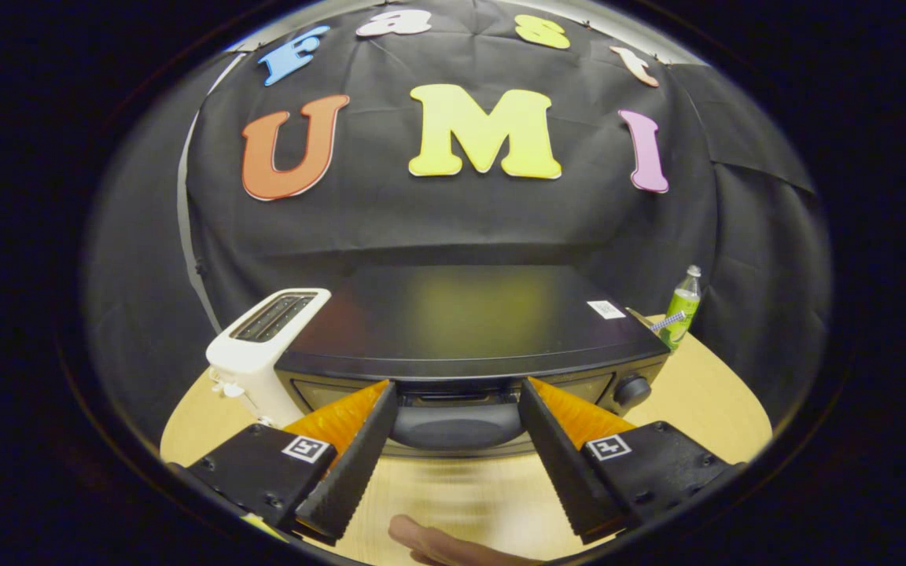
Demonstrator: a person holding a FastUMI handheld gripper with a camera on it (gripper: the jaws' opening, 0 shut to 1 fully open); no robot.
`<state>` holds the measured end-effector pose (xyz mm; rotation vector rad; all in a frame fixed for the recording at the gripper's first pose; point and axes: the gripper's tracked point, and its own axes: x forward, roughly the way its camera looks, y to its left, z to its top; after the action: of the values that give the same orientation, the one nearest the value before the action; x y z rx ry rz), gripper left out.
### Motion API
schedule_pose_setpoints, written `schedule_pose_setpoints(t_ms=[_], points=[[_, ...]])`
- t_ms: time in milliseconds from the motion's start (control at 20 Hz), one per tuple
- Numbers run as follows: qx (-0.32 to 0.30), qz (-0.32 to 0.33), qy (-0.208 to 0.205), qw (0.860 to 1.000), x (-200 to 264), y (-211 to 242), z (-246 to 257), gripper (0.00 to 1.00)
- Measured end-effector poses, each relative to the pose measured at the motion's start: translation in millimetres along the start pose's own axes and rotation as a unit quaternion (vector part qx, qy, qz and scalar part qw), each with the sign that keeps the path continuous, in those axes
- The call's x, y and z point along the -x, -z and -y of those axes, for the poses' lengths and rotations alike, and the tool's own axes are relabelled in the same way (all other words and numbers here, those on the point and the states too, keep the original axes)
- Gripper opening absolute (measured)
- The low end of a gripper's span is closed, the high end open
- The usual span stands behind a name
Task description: Open the toaster oven, put the food inside, and close the toaster oven door.
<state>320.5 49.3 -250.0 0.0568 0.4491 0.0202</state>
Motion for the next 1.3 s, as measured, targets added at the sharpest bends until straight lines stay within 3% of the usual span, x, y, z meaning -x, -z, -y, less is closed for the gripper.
schedule_pose_setpoints(t_ms=[350, 850, 1200, 1300], points=[[-0.007, 0.011, 0.004, 1.000, 14.8, 10.3, 1.3, 1.00], [0.042, -0.027, -0.021, 0.999, 46.4, 52.3, 5.1, 1.00], [-0.049, -0.021, -0.034, 0.998, 60.6, 76.6, 8.1, 1.00], [-0.039, -0.025, -0.033, 0.998, 63.2, 87.8, 7.2, 1.00]])
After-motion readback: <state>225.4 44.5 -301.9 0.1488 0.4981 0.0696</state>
